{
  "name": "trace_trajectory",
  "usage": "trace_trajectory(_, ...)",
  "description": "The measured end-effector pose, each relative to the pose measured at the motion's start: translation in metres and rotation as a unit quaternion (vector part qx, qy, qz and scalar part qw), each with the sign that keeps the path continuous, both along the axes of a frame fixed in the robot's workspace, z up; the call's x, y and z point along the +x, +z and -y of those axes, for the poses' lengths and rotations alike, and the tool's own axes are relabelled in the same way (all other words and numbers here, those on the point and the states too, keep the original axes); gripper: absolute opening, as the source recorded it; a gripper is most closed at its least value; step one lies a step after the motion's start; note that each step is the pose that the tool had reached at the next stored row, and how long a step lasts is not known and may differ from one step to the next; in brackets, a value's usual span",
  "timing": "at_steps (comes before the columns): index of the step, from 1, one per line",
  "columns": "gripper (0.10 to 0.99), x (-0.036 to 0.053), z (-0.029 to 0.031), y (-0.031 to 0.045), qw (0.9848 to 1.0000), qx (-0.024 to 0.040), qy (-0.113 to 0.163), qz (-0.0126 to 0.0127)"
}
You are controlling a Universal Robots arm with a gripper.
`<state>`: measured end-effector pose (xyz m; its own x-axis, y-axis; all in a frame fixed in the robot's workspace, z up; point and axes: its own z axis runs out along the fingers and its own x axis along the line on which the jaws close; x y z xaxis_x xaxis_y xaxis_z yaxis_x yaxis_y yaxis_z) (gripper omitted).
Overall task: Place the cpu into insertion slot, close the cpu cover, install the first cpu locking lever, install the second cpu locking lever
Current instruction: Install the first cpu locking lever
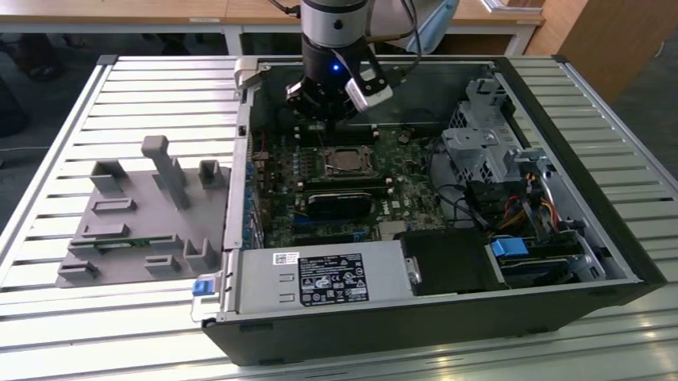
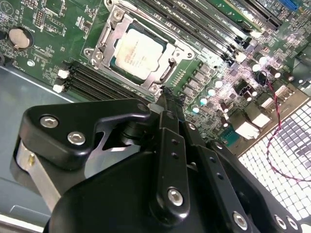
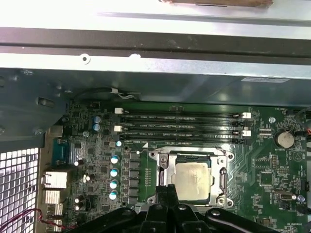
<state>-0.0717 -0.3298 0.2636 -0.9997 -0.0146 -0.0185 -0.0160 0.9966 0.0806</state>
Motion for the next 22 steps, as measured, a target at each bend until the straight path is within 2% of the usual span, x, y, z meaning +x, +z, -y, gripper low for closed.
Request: trace_trajectory(22,0.106,-0.0046,0.0000,0.0000,1.0000,0.0000,0.000,0.0000)
